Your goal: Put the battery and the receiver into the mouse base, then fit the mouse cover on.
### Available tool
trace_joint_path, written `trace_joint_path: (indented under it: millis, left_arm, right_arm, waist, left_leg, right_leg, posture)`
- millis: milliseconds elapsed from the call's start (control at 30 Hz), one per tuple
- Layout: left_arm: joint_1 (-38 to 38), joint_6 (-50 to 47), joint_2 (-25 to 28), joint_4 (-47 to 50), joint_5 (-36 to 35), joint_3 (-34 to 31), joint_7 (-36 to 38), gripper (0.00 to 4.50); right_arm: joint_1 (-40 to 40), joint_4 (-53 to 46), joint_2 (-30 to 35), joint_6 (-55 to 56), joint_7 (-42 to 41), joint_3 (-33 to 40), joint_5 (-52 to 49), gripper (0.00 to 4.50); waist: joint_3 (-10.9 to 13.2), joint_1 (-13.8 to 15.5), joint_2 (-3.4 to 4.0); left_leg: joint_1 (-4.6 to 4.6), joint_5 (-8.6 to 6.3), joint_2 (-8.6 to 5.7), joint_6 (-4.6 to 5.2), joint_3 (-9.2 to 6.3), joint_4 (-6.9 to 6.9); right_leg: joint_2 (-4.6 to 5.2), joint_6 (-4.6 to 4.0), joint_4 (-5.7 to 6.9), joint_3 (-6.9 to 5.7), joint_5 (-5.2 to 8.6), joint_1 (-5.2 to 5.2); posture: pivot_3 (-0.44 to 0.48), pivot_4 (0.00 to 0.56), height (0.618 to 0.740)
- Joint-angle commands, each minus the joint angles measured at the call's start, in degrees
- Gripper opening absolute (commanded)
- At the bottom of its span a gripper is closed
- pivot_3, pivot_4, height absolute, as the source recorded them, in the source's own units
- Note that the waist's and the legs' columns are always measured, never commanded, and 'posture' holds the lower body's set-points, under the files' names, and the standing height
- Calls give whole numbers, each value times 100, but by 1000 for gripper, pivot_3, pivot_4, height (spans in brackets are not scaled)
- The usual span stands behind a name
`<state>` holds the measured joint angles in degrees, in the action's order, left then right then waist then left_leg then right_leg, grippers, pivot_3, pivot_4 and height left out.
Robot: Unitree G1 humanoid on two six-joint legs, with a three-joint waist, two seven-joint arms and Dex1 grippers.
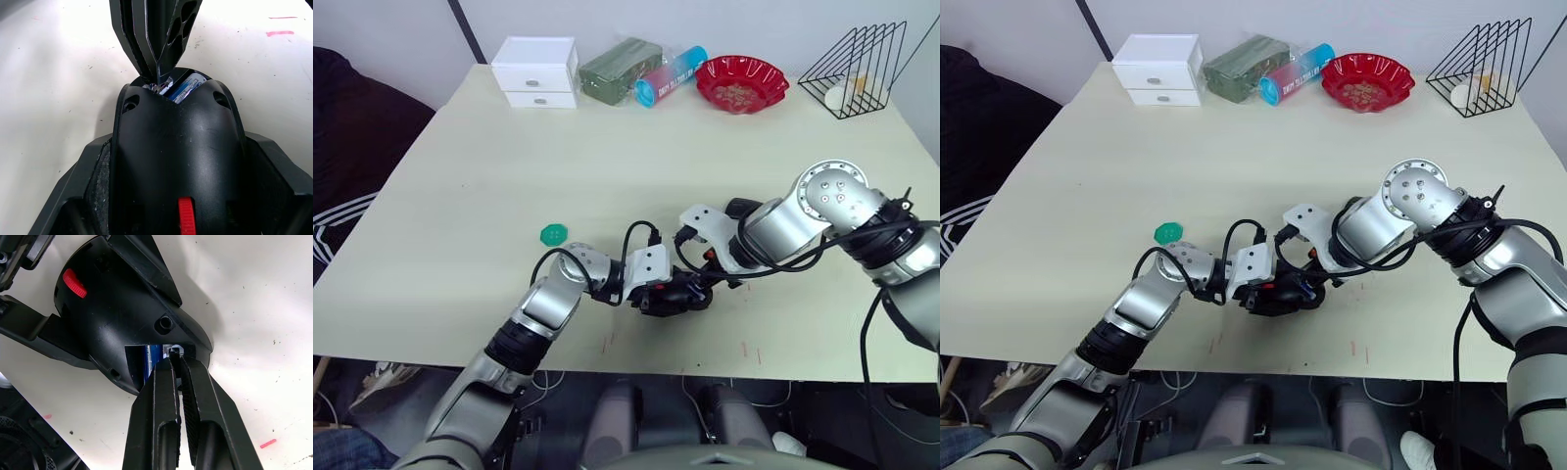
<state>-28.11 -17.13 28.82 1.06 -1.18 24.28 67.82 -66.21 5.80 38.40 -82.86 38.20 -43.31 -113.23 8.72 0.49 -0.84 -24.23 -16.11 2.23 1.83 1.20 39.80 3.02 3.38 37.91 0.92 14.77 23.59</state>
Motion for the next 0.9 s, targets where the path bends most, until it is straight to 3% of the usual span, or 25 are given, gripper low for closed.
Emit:
trace_joint_path:
  millis: [33, 433, 900]
  left_arm:
    - [66, -69, 20, 88, 62, 177, 11, 3044]
    - [59, -25, 91, 35, 62, 182, 76, 3044]
    - [39, 69, 91, -65, 79, 187, 90, 3044]
  right_arm:
    - [261, -131, 2, 210, 411, 2, 23, 0]
    - [640, -618, 183, 325, 340, 115, 23, 0]
    - [468, -545, 119, 273, 334, 122, 23, 0]
  waist:
    - [-1, -4, -1]
    - [-1, -13, -1]
    - [-1, -20, -1]
  left_leg:
    - [0, 0, 0, 0, 0, 0]
    - [2, 0, 1, 0, 1, -2]
    - [2, 0, 1, 0, 1, -2]
  right_leg:
    - [0, 0, 0, 0, 0, 0]
    - [0, 0, -3, 1, 0, -2]
    - [-1, -1, -3, 1, 1, -2]
  posture:
    - [0, 150, 740]
    - [0, 150, 740]
    - [0, 150, 740]
